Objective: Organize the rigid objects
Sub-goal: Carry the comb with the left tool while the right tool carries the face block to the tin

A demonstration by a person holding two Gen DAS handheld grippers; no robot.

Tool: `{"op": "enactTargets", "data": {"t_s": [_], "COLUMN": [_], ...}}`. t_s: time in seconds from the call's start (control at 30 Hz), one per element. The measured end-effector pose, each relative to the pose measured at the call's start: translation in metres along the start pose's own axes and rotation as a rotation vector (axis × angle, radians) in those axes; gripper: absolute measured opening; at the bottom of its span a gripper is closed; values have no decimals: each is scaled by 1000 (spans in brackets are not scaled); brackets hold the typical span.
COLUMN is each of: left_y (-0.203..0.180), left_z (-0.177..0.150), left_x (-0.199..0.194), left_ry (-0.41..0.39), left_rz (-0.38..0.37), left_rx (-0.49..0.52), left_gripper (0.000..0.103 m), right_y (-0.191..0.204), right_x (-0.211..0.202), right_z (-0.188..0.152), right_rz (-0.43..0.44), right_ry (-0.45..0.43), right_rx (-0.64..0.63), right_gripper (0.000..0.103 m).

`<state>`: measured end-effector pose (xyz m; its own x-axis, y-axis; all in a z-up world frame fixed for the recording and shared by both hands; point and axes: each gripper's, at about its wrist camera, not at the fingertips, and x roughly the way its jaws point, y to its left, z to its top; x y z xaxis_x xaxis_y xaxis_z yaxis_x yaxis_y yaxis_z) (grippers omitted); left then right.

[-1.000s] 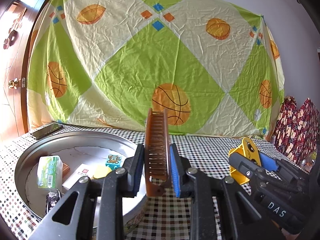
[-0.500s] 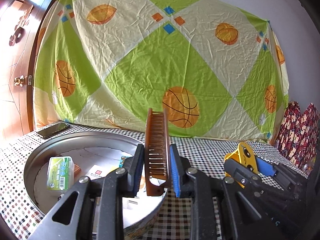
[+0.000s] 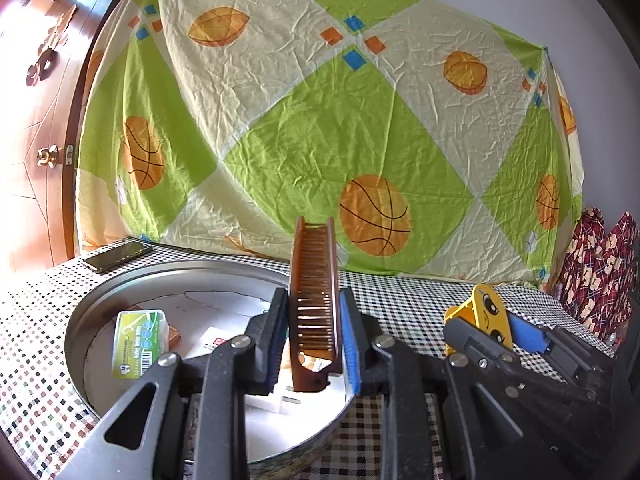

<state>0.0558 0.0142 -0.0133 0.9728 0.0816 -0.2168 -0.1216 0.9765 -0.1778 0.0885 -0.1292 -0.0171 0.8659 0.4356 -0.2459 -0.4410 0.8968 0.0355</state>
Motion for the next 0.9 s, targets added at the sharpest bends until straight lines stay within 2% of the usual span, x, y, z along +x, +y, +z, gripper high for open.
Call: {"op": "enactTargets", "data": {"t_s": [0.9], "left_y": [36], "left_z": [3], "left_x": [-8], "left_ry": [1], "left_rz": [60], "left_rx": [-25], "left_gripper": [24], "right_y": [34], "right_x": [11], "right_z": [1], "right_rz": [71], "right_ry": [13], "right_rx": [-53], "right_gripper": [53]}}
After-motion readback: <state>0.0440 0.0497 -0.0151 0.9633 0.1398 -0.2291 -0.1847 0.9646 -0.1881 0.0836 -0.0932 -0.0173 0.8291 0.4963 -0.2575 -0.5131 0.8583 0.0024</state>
